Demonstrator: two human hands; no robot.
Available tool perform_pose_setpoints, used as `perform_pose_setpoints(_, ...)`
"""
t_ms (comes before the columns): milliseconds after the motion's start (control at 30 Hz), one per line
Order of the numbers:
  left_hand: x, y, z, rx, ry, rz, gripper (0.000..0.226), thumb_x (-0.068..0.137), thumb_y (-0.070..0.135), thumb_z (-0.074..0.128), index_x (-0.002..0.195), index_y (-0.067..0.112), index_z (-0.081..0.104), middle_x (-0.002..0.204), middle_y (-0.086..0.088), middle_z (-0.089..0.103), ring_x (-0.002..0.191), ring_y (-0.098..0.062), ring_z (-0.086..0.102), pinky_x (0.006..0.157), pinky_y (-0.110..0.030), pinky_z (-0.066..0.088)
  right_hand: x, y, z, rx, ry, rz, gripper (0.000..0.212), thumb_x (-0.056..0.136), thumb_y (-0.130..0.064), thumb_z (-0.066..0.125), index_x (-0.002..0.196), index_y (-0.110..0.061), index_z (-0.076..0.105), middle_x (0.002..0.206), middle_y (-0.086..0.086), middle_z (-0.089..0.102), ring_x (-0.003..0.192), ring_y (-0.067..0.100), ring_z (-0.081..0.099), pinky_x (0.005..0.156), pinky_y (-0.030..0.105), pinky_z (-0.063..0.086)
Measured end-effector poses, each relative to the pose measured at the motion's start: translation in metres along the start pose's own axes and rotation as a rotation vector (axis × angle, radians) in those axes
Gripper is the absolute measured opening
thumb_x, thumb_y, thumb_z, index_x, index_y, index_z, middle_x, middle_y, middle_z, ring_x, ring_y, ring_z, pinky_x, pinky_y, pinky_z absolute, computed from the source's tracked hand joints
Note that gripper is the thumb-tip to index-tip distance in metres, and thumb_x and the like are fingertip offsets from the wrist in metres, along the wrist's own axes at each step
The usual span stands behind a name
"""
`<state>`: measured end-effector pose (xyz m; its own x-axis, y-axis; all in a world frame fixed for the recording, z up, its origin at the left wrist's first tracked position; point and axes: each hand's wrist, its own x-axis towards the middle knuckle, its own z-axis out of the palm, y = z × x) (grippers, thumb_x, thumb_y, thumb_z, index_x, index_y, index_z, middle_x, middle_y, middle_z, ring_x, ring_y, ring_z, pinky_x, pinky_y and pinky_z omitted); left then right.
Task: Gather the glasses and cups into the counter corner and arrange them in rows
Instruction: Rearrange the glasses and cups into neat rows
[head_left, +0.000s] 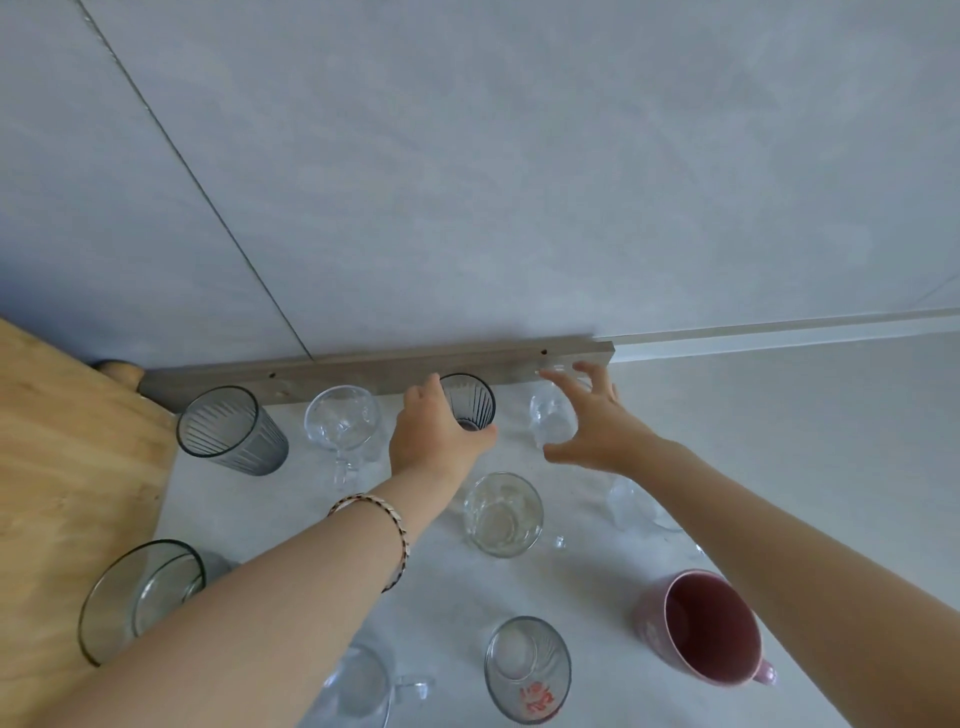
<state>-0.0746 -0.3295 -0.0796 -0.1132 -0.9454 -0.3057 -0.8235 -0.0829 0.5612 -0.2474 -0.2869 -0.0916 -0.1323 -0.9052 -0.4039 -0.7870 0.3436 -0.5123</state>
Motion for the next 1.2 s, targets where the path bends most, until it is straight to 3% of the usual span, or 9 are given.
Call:
perform_pose_setpoints(100,0.000,-0.001,-0.001,0.012,-0.019,0.012,0.088,0.075,0.039,0.073,0.145,0.013,0.027,0.142,-0.008,0.039,0.127,-0.028,0.047,0.095,-0.039,0.046,-0.001,-0.006,-0.004,-0.208,-0.091,-0.050,0.104,0.070,-0.016,0.075,0.150,-0.030,0.010,0.157,-0.004,-0.006,0.145,0.025,0.004,0.115,0.046,0.021)
perform_pose_setpoints(200,-0.001,-0.002,0.000,0.027,-0.033,0.024,0.089,0.076,0.040,0.072,0.146,0.013,0.025,0.142,-0.008,0.038,0.128,-0.028,0.046,0.096,-0.040,0.046,0.002,-0.004,-0.015,-0.403,-0.128,-0.130,0.104,0.071,-0.007,0.071,0.151,-0.027,0.008,0.159,-0.006,0.009,0.142,0.024,0.018,0.109,0.039,0.036)
perform_pose_setpoints(400,0.000,-0.002,0.001,0.059,-0.041,0.037,0.089,0.078,0.042,0.069,0.147,0.012,0.021,0.144,-0.010,0.035,0.130,-0.029,0.043,0.094,-0.039,0.046,0.004,-0.004,-0.014,-0.411,0.001,0.058,0.094,0.071,-0.051,0.074,0.143,-0.014,0.027,0.133,0.008,0.047,0.115,0.027,0.055,0.090,0.035,0.047)
perform_pose_setpoints(533,0.000,-0.004,0.002,0.075,-0.043,0.051,0.091,0.078,0.044,0.068,0.148,0.014,0.018,0.145,-0.009,0.033,0.129,-0.029,0.044,0.091,-0.039,0.047,0.000,-0.004,-0.016,-0.543,-0.003,0.069,0.104,0.066,-0.048,0.078,0.145,-0.013,0.021,0.143,0.010,0.033,0.131,0.029,0.036,0.103,0.038,0.039)
perform_pose_setpoints(667,-0.002,-0.010,0.003,0.050,-0.040,0.095,0.099,0.078,0.040,0.069,0.151,0.020,0.005,0.150,-0.005,0.022,0.127,-0.027,0.044,0.087,-0.039,0.050,0.002,0.000,-0.020,-0.316,-0.089,-0.148,0.101,0.069,-0.007,0.072,0.149,-0.031,0.016,0.154,-0.004,0.020,0.138,0.023,0.031,0.106,0.033,0.038)
perform_pose_setpoints(767,-0.004,-0.012,0.004,0.030,-0.057,0.110,0.096,0.079,0.033,0.066,0.151,0.022,0.003,0.154,-0.001,0.018,0.129,-0.027,0.044,0.088,-0.039,0.048,0.002,0.000,-0.016,-0.317,0.002,-0.075,0.092,0.071,-0.027,0.076,0.147,-0.031,0.024,0.145,-0.003,0.033,0.120,0.020,0.051,0.088,0.028,0.047)
perform_pose_setpoints(900,-0.005,-0.012,0.003,-0.001,-0.067,0.084,0.090,0.082,0.031,0.065,0.150,0.020,0.009,0.156,0.000,0.016,0.131,-0.025,0.043,0.091,-0.036,0.046,0.004,-0.004,-0.006,-0.184,0.177,0.307,0.093,0.073,-0.064,0.063,0.146,-0.023,0.023,0.139,0.012,0.038,0.109,0.031,0.060,0.081,0.035,0.050)
perform_pose_setpoints(1067,-0.006,-0.009,0.003,-0.042,-0.035,0.078,0.085,0.081,0.031,0.068,0.149,0.017,0.017,0.153,0.000,0.024,0.128,-0.025,0.046,0.092,-0.034,0.045,0.009,-0.003,0.009,0.032,0.185,0.311,0.086,0.074,-0.032,0.072,0.142,-0.010,0.025,0.133,0.012,0.045,0.114,0.029,0.055,0.086,0.035,0.048)
perform_pose_setpoints(1200,-0.008,-0.010,0.005,-0.063,-0.016,0.076,0.085,0.081,0.033,0.068,0.149,0.017,0.018,0.153,0.000,0.024,0.129,-0.025,0.046,0.094,-0.035,0.045,0.007,-0.002,0.020,0.025,0.249,0.324,0.086,0.074,-0.027,0.072,0.143,-0.013,0.023,0.138,0.007,0.045,0.113,0.028,0.057,0.079,0.033,0.047)
